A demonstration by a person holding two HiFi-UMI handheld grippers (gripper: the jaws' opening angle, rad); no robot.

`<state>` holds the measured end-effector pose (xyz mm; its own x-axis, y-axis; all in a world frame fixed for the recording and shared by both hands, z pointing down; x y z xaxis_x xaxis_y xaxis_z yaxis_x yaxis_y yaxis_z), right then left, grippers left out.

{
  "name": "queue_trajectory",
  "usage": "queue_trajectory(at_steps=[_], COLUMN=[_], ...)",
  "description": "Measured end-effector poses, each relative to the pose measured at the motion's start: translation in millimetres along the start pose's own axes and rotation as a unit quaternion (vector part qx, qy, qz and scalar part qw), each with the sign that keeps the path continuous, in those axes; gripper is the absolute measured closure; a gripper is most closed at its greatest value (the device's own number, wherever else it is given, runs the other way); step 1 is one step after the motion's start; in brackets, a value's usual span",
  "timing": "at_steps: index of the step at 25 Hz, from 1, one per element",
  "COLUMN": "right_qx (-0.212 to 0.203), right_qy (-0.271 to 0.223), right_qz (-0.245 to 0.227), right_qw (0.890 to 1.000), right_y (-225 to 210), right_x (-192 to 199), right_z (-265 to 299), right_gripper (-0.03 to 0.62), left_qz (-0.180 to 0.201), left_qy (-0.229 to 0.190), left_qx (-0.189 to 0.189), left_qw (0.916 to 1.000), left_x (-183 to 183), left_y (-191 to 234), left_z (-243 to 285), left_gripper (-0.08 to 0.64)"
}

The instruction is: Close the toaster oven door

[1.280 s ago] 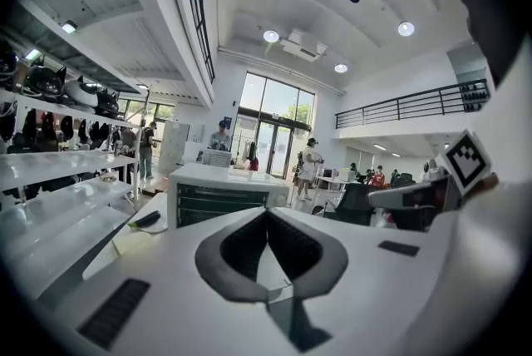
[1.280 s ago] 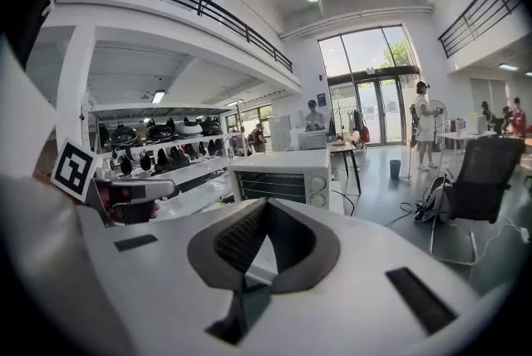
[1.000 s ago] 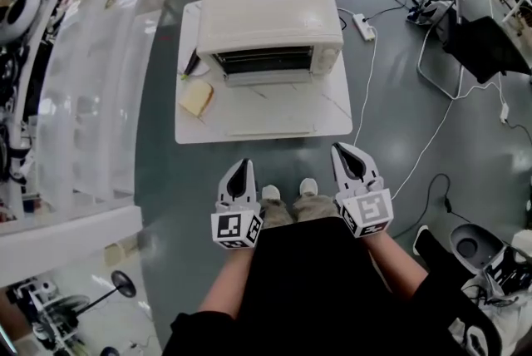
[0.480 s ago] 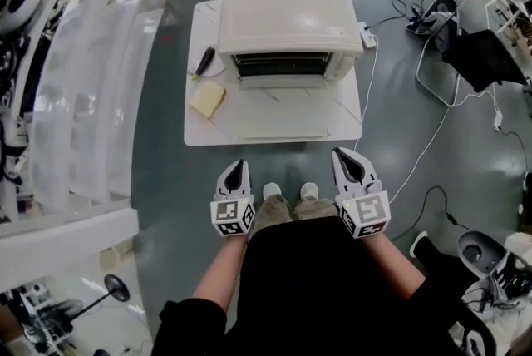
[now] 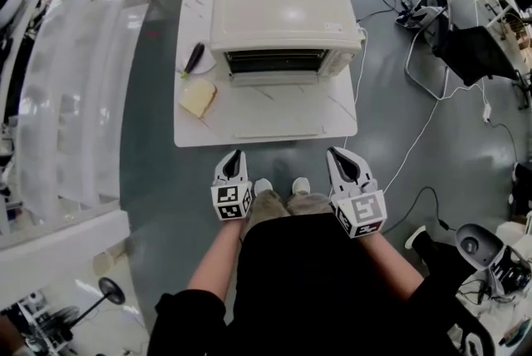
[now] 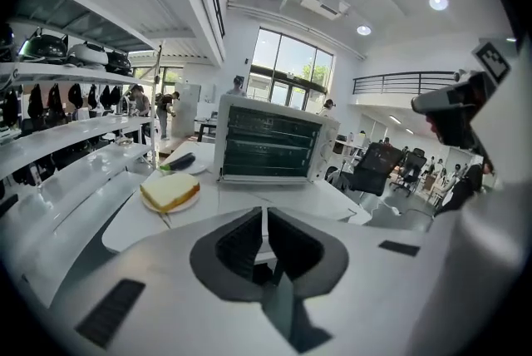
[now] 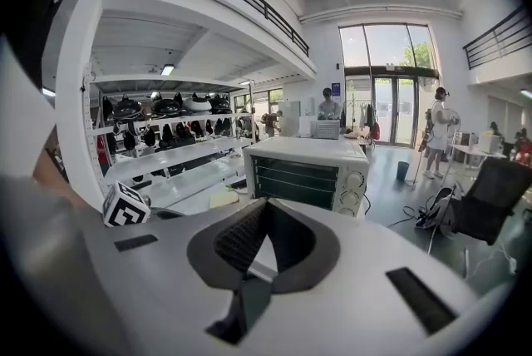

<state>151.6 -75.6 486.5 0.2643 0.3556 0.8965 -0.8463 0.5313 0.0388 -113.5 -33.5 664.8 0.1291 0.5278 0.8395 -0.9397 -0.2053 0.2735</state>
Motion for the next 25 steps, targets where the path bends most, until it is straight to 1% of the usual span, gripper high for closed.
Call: queue_trajectory(at_steps=[4,6,9,13,19,22,25], right_qx=[-0.001,-0.005,-0.008,-0.004,0.007,0.016,0.024], right_qy=[0.012,0.017,0.024,0.022,0.033,0.032,0.037], right_qz=[-0.005,-0.006,-0.006,-0.007,-0.004,-0.007,-0.009], right_qw=[1.0,1.0,1.0,1.0,0.999,0.999,0.999], right_y=[8.9,14.3,22.3,28.6,30.7,31.4,31.9], right_x=[3.3,4.7,6.8,4.6,15.1,17.7,17.6], right_z=[3.0,5.9,12.2,16.4,21.0,18.2,18.4], right_gripper=[0.571,0.571,0.571,0.571,0.571,0.571,0.571], left_qz=[-0.008,-0.014,-0.021,-0.028,-0.029,-0.028,-0.035], left_qy=[0.026,0.036,0.049,0.065,0.081,0.095,0.103], left_qx=[-0.013,-0.012,-0.007,-0.005,0.011,0.026,0.034], left_qw=[0.9996,0.9992,0.9985,0.9975,0.9963,0.9948,0.9935], left_x=[18.3,24.3,31.8,43.6,59.1,67.4,75.6], left_y=[14.3,18.7,24.3,33.9,51.0,52.9,57.4], left_z=[17.3,25.3,36.8,46.7,64.3,72.8,79.7], left_gripper=[0.537,0.527,0.492,0.479,0.474,0.474,0.474])
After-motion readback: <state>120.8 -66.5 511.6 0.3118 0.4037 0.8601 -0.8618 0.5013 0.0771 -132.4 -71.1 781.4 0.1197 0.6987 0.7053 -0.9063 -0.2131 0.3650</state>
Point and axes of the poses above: the fingertips, and each gripper's own axes: z forward along the fingers, y to its left, x out of its underside, the point moved 7 cm from there along -z, backward along the fingers, and after that the axes turned 8 degrees about x, right-handed, at the moved point
